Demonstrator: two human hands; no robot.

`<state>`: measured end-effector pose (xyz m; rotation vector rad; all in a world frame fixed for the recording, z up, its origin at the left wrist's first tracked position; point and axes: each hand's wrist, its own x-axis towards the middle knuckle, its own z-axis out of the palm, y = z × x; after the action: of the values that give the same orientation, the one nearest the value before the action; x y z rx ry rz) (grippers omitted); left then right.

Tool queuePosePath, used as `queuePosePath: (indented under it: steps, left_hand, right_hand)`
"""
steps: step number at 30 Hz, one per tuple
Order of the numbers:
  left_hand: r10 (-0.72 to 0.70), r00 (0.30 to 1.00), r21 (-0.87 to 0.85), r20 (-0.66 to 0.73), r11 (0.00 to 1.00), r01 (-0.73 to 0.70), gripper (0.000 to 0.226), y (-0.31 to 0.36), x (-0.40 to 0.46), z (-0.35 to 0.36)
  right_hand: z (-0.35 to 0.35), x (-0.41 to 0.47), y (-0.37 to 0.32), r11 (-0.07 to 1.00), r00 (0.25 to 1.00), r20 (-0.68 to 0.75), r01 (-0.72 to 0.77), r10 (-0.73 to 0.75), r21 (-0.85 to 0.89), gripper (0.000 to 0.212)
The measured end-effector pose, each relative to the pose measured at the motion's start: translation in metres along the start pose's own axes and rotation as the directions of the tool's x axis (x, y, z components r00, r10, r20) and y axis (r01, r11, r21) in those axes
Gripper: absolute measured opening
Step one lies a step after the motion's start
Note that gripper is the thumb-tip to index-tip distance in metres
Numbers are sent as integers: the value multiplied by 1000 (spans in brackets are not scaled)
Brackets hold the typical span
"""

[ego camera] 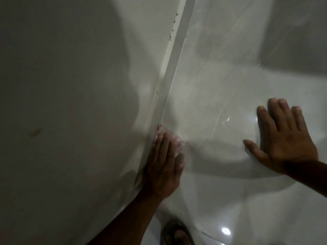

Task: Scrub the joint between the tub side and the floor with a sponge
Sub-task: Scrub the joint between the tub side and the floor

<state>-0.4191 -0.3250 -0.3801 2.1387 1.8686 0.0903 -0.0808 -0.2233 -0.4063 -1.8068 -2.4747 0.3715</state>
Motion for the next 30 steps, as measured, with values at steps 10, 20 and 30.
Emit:
queuePosePath:
  steps: [10,20,30]
  left_hand:
    - [91,986,-51,-141,994,-99,63,29,220,-30]
    - [379,922,198,-83,913,-357,71,40,326,-41]
    - [70,996,228,-53,972,-56,55,66,410,-56]
  right_hand:
    - [-1,-1,0,1000,1000,-19,11,-12,-16,100]
    - [-1,0,0,1000,1000,-9,10,-11,-28,97]
    - [1,0,0,999,1000,-18,14,-14,-38,96]
